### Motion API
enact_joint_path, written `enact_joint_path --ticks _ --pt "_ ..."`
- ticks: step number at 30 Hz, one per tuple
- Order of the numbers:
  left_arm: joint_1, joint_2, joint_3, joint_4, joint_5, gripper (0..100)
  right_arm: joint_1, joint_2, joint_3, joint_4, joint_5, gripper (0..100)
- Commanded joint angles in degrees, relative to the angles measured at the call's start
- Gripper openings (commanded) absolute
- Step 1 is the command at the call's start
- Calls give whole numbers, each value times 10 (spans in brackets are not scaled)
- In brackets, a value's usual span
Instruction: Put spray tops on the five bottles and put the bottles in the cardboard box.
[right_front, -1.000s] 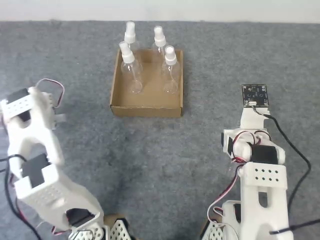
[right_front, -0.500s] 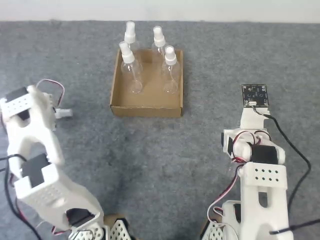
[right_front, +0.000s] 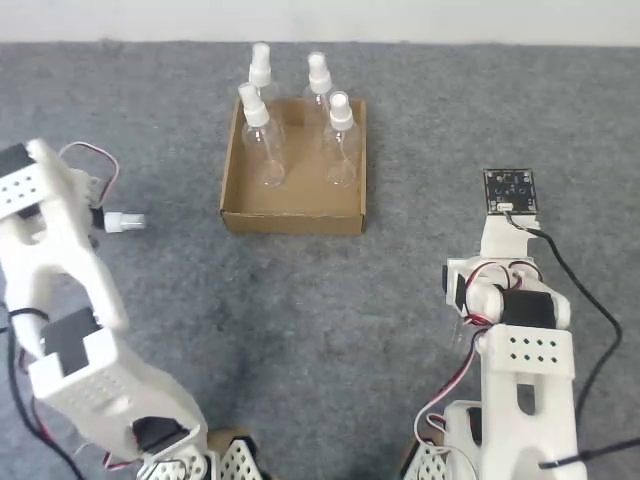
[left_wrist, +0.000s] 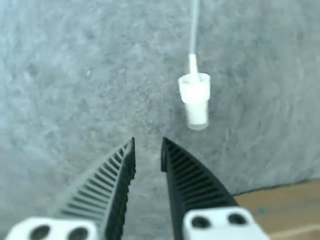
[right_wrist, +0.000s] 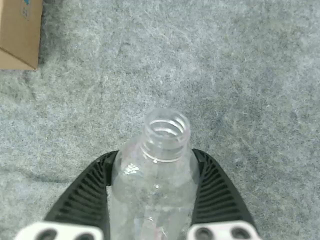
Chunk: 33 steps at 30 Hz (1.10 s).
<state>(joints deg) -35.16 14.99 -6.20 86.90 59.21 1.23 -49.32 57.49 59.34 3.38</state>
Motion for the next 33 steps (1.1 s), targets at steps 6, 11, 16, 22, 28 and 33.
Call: enact_joint_path --ticks 6,11,16,22,28,33 --pt "4 -4 -58 -14 -420 12 7 -15 -6 -13 -2 7" --pt "4 -5 -69 -16 -610 13 7 -16 15 -40 -2 7" --pt "28 -4 -69 -11 -812 13 7 -20 30 -58 -1 7" --pt "56 -4 -88 19 -935 13 7 -19 30 -59 -1 7" --pt "60 17 -151 76 -1132 13 7 -16 30 -60 -1 7" --pt "56 81 -211 127 -1290 14 7 -15 30 -60 -1 7"
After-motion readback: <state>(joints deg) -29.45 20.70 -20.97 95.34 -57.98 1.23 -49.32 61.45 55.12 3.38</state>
